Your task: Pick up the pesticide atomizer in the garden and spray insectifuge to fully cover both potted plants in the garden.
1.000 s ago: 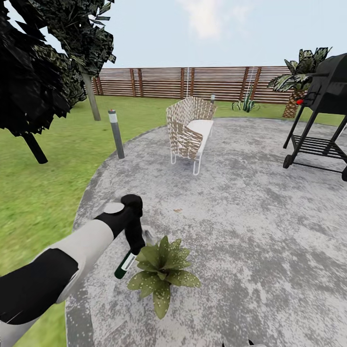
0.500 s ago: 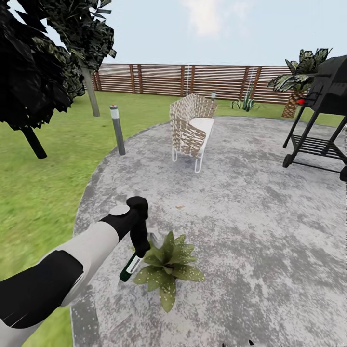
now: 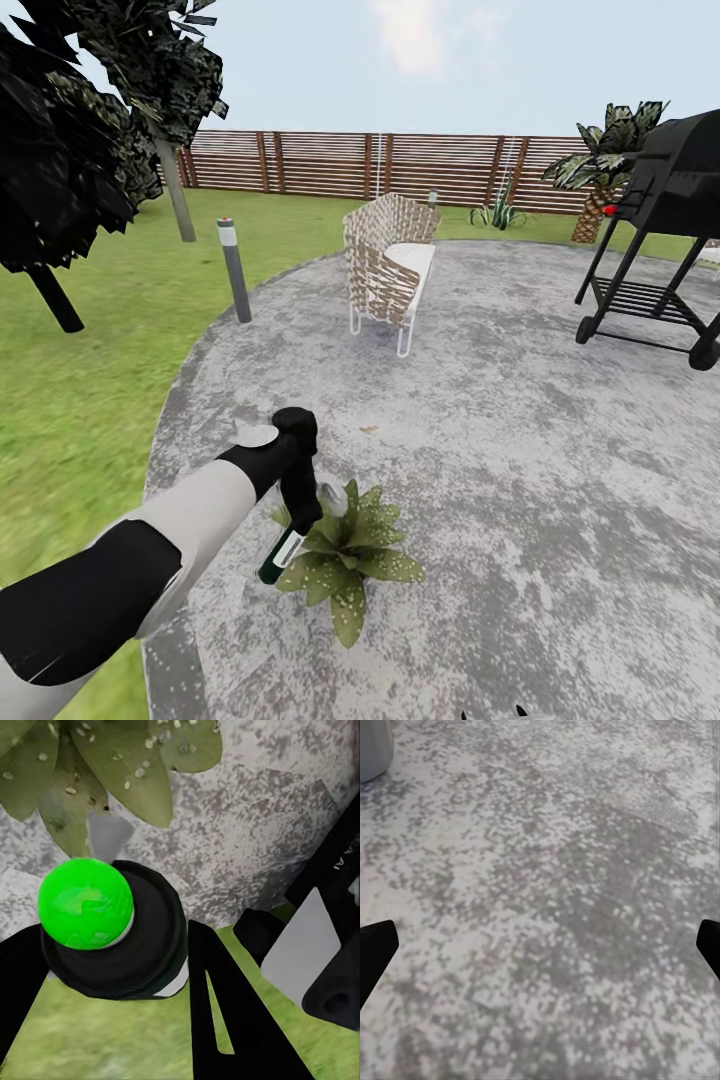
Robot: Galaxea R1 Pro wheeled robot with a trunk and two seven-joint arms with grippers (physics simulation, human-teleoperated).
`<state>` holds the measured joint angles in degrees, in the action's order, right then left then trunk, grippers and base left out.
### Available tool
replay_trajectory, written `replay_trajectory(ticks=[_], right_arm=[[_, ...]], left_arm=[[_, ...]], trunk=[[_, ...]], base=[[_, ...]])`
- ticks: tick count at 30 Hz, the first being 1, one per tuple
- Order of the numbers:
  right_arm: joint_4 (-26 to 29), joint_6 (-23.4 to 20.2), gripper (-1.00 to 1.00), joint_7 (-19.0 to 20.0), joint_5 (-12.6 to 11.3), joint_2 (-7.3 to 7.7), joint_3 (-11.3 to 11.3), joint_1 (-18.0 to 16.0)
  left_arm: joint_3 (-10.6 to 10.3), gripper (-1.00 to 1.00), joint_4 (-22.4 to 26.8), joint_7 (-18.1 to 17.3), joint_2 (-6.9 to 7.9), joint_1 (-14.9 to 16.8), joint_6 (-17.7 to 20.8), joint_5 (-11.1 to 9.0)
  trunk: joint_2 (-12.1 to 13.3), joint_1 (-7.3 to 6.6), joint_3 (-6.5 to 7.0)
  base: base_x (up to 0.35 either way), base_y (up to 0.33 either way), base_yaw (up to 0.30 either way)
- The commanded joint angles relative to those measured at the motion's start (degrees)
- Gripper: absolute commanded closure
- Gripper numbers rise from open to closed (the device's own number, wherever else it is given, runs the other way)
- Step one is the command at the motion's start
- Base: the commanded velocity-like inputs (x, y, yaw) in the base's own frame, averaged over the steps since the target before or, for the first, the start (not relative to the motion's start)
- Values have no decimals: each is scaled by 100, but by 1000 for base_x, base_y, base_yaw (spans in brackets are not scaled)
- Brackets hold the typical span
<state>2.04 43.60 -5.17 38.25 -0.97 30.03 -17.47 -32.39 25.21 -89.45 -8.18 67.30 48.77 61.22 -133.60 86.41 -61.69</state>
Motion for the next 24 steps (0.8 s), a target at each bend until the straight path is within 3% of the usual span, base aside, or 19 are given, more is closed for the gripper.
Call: replay_trajectory(ticks=[1, 5, 11, 18, 24], right_arm=[[-2, 8, -100, -54, 60, 0, 11, -2], [-2, 8, -100, -54, 60, 0, 11, -2], [-2, 8, -100, -54, 60, 0, 11, -2], [-2, 8, -100, -54, 60, -4, 9, -2], [-2, 8, -100, -54, 60, -3, 8, -2]], left_arm=[[-16, 100, 8, -55, -22, 3, 70, 49], [-9, 100, 4, -55, -35, -1, 77, 55], [-13, 100, 2, -55, -34, -6, 78, 57], [-13, 100, -7, -55, -17, 1, 90, 57], [-13, 100, -7, -55, -24, 2, 103, 57]], trunk=[[-2, -1, -5], [-2, -1, -5], [-2, -1, -5], [-2, -1, -16], [-2, -1, -35]], base=[[0, 0, 0], [-31, -1, 0], [-258, -14, 0], [-35, 283, -159], [157, 298, -273]])
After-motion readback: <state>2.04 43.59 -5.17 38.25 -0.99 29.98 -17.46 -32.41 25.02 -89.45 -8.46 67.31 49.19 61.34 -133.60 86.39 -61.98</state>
